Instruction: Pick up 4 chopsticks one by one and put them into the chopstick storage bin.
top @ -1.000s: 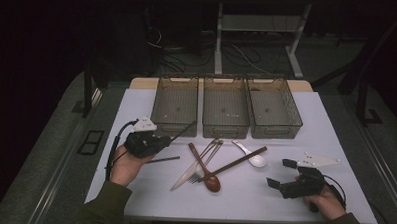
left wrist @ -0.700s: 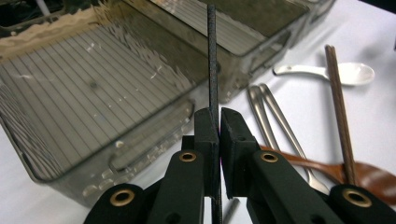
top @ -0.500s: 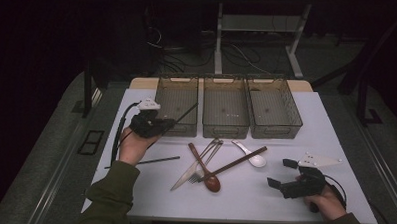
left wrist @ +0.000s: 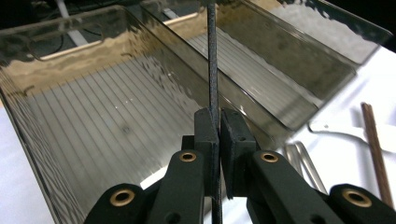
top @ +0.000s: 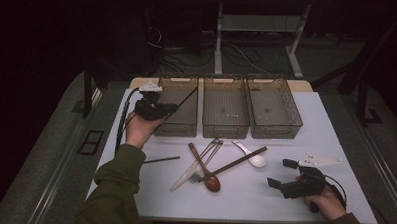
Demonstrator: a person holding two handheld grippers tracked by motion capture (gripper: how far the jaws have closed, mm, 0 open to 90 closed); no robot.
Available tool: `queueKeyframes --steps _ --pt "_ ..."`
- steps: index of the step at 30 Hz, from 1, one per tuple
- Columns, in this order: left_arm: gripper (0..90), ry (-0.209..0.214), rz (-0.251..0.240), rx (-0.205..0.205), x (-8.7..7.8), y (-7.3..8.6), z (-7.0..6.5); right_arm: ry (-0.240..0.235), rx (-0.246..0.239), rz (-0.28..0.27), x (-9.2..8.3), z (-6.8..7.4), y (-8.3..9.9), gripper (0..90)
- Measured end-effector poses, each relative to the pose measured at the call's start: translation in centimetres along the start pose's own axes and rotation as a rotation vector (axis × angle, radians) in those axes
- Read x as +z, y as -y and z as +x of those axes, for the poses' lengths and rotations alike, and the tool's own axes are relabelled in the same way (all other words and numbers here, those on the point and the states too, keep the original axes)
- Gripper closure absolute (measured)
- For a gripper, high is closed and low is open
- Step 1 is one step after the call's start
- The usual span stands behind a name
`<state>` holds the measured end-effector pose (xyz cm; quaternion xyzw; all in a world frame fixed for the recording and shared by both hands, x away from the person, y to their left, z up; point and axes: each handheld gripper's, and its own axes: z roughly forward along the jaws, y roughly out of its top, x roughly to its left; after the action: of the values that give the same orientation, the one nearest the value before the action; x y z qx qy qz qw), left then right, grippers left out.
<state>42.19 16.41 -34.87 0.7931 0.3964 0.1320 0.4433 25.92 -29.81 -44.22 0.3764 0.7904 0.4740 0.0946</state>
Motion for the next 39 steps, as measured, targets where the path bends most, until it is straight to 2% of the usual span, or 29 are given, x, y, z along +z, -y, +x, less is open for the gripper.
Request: queueKeyframes --steps 4,6,14,16,21,23,26,32,39 --pt "84.5 -0.005 -0.006 -0.011 1.1 -0.8 0.8 -0.004 -0.001 -0.002 0.0 0.0 0.0 2.6" --pt "84.5 -0.016 0.001 -0.006 1.6 -1.2 1.1 -0.005 -0.002 -0.002 -0.1 0.0 0.0 2.5" --pt "84.5 -0.059 -0.004 -0.030 3.0 -2.7 2.6 -0.010 0.000 -0.007 -0.2 -0.1 0.0 2.5" --pt "84.5 -0.070 -0.001 -0.024 3.5 -2.9 2.9 -0.010 -0.001 -0.010 -0.2 -0.2 0.0 2.5" --pt "84.5 -0.083 -0.022 -0.042 4.8 -3.4 3.5 -0.011 0.005 -0.016 -0.4 -0.2 0.0 2.5" --pt "84.5 -0.100 -0.010 -0.027 5.2 -3.6 3.7 -0.011 0.004 -0.020 -0.5 -0.3 0.0 2.6" --pt "84.5 -0.120 0.007 -0.032 5.9 -3.6 4.0 -0.014 0.008 -0.018 -0.6 -0.3 0.0 2.5" --pt "84.4 -0.165 0.052 -0.069 7.0 -3.1 4.9 -0.014 0.009 -0.024 -0.7 -0.4 0.0 2.5" --pt "84.3 -0.200 0.128 -0.084 8.1 -2.5 5.2 -0.014 0.009 -0.025 -0.7 -0.4 0.0 2.6"
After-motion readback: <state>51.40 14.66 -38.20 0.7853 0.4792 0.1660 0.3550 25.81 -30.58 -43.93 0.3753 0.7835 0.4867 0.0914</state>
